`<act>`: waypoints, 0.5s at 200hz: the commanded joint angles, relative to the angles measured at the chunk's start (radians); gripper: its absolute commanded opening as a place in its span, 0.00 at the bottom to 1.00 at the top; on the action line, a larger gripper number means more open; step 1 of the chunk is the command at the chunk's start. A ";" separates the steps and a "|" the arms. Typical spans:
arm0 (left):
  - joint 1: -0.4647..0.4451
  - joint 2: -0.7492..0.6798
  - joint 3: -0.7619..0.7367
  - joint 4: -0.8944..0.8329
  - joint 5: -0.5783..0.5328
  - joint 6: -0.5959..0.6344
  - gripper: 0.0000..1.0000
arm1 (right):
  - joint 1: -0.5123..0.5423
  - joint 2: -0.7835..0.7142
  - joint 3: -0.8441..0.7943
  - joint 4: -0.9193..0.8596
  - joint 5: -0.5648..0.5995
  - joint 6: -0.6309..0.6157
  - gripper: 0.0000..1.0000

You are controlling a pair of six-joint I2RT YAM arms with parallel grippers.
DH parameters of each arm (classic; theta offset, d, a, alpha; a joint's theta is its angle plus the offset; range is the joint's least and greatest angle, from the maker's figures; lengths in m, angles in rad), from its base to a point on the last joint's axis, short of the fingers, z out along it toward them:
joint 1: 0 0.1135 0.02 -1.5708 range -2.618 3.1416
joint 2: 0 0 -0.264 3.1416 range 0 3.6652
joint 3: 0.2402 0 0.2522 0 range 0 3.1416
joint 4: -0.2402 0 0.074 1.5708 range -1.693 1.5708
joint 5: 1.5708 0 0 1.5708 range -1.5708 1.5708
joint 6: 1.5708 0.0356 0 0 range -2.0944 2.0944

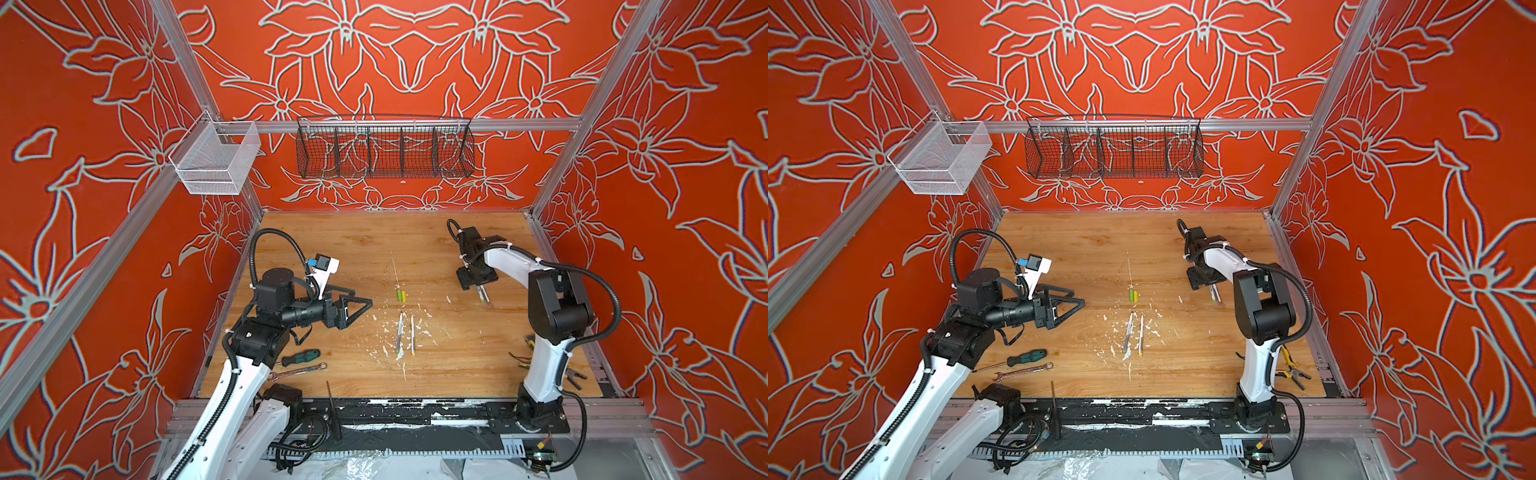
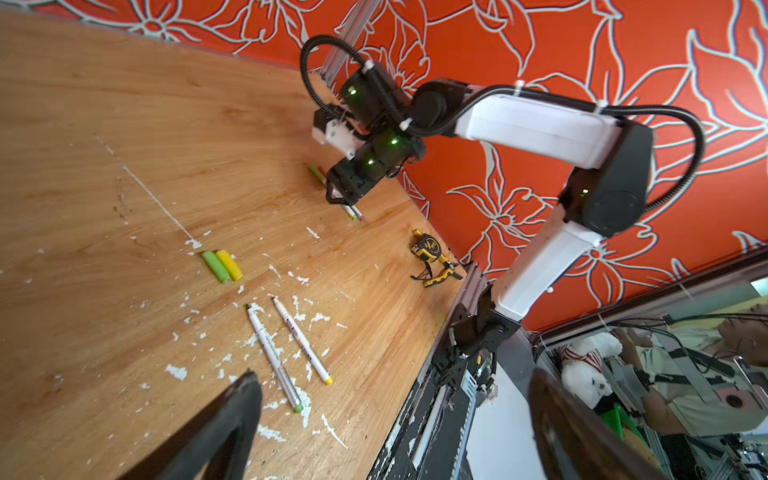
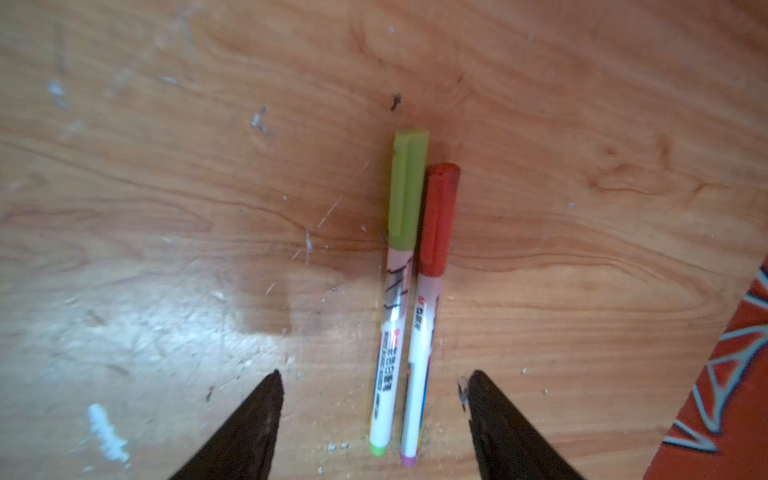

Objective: Insert the pens into the pen caps
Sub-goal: 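Move the right gripper over the green and yellow caps on the table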

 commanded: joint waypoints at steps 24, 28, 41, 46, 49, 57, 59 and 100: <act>-0.030 0.053 0.030 -0.066 -0.146 0.032 0.97 | 0.106 -0.183 -0.078 -0.027 -0.047 0.017 0.97; -0.034 0.059 0.032 -0.073 -0.166 0.033 0.97 | 0.125 -0.193 -0.089 -0.025 -0.046 0.024 0.97; -0.046 0.078 0.036 -0.094 -0.223 0.036 0.97 | 0.187 -0.228 -0.127 -0.005 -0.057 0.064 0.97; -0.048 0.082 0.036 -0.099 -0.242 0.035 0.97 | 0.210 -0.240 -0.142 0.006 -0.071 0.079 0.97; -0.049 0.084 0.036 -0.102 -0.252 0.035 0.97 | 0.224 -0.247 -0.152 0.013 -0.078 0.091 0.96; -0.049 0.088 0.036 -0.109 -0.280 0.035 0.97 | 0.265 -0.265 -0.174 0.032 -0.087 0.128 0.95; -0.049 0.088 0.035 -0.111 -0.287 0.035 0.97 | 0.275 -0.270 -0.180 0.036 -0.093 0.135 0.95; -0.051 0.078 0.043 -0.160 -0.425 0.031 0.97 | 0.432 -0.347 -0.308 0.158 -0.158 0.330 0.88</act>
